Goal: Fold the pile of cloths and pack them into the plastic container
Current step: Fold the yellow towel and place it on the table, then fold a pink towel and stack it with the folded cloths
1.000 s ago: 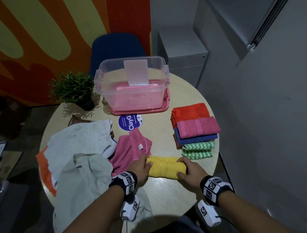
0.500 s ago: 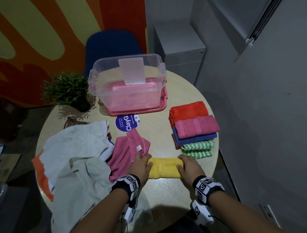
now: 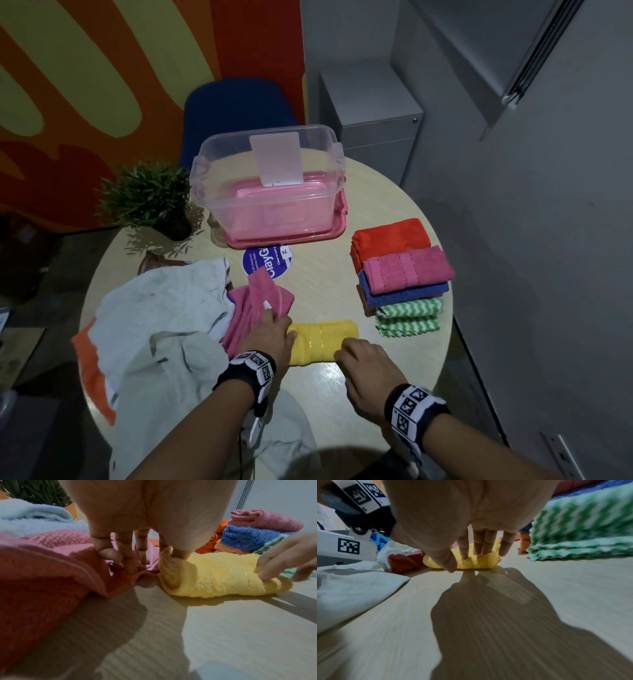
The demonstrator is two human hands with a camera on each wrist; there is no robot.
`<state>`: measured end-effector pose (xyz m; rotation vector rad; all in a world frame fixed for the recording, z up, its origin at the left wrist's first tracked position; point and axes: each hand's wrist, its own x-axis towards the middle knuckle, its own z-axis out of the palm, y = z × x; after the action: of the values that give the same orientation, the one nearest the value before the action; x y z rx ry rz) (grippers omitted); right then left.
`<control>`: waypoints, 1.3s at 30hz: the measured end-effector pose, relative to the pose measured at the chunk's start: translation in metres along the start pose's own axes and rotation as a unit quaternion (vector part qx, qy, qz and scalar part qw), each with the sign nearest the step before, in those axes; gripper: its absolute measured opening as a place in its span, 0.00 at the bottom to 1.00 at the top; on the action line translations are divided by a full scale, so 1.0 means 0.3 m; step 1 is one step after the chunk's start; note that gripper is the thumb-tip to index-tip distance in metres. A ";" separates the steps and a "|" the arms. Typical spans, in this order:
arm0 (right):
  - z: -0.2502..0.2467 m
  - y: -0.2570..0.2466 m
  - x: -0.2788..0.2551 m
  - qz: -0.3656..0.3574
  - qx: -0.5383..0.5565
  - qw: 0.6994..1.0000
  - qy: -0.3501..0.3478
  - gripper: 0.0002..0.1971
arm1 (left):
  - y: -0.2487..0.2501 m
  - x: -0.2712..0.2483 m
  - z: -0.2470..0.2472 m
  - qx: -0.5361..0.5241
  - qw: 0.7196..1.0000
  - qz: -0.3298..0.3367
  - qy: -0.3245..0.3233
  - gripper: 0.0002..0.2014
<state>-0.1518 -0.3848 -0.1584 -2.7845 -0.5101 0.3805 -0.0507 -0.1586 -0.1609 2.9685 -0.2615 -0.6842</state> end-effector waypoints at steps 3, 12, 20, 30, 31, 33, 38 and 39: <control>-0.021 -0.019 0.020 0.023 -0.003 0.999 -0.043 0.28 | -0.009 0.012 -0.025 -0.007 1.000 -0.001 0.015 0.20; -0.094 -0.067 0.154 0.097 -0.023 0.991 -0.094 0.37 | 0.009 -0.028 -0.072 0.010 0.977 0.158 0.139 0.13; -0.134 -0.051 0.306 0.159 -0.025 0.980 -0.119 0.42 | -0.034 0.063 -0.070 0.147 0.973 0.173 -0.033 0.48; -0.167 -0.016 0.437 0.210 0.014 0.971 -0.117 0.45 | -0.014 0.286 -0.157 0.084 0.982 0.163 0.050 0.28; -0.167 -0.009 0.443 0.215 0.022 0.969 -0.117 0.45 | -0.013 0.298 -0.162 0.069 0.983 0.155 0.071 0.25; -0.165 -0.002 0.452 0.222 0.031 0.967 -0.119 0.45 | -0.020 0.314 -0.163 0.038 0.986 0.137 0.086 0.26; -0.149 0.009 0.480 0.241 0.038 0.962 -0.121 0.48 | -0.058 0.307 -0.139 0.012 0.992 0.118 0.037 0.40; -0.148 0.007 0.486 0.245 0.036 0.961 -0.120 0.48 | -0.058 0.295 -0.139 0.020 0.992 0.119 0.026 0.44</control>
<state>-0.0060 -0.3417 -0.1479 -2.7790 0.1595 0.8302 0.0486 -0.1560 -0.1633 2.9181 -0.6195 -0.5790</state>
